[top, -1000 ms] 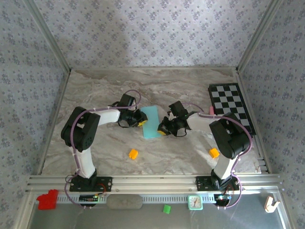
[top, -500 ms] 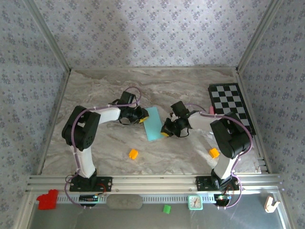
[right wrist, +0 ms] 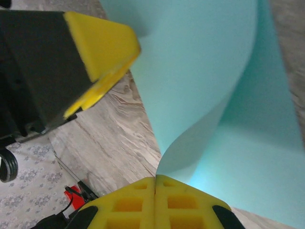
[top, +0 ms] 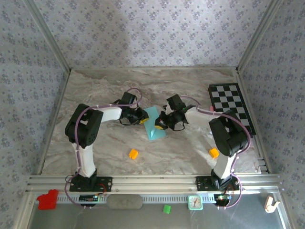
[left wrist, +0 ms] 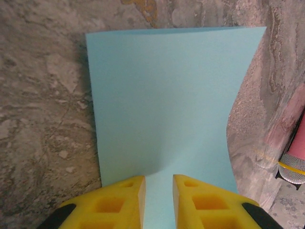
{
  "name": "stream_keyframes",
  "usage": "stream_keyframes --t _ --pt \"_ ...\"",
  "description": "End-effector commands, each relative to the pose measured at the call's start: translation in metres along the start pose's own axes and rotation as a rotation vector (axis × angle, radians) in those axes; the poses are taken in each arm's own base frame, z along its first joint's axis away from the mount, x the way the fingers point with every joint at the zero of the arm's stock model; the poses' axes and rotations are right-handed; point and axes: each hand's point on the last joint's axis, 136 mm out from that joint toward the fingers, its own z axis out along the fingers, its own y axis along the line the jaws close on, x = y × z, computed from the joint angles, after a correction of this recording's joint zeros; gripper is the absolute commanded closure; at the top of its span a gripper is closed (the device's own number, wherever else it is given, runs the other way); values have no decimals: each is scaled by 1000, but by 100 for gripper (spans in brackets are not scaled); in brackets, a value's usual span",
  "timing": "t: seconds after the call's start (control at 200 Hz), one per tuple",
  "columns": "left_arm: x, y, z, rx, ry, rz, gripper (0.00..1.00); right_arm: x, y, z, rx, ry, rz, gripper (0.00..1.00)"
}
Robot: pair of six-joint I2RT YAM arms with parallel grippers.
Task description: Fold a paper plane with a square sheet of paper (pick it up from the middle)
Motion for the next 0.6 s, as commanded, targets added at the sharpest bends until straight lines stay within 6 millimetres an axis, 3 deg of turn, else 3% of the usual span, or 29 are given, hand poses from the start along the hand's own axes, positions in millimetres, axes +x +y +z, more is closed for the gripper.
stream_keyframes --t 0.0,0.595 --pt "3 10 5 -37 27 -4 78 -3 9 8 -16 20 -27 99" --pt "5 14 5 -58 38 -13 83 -7 3 33 61 19 13 99"
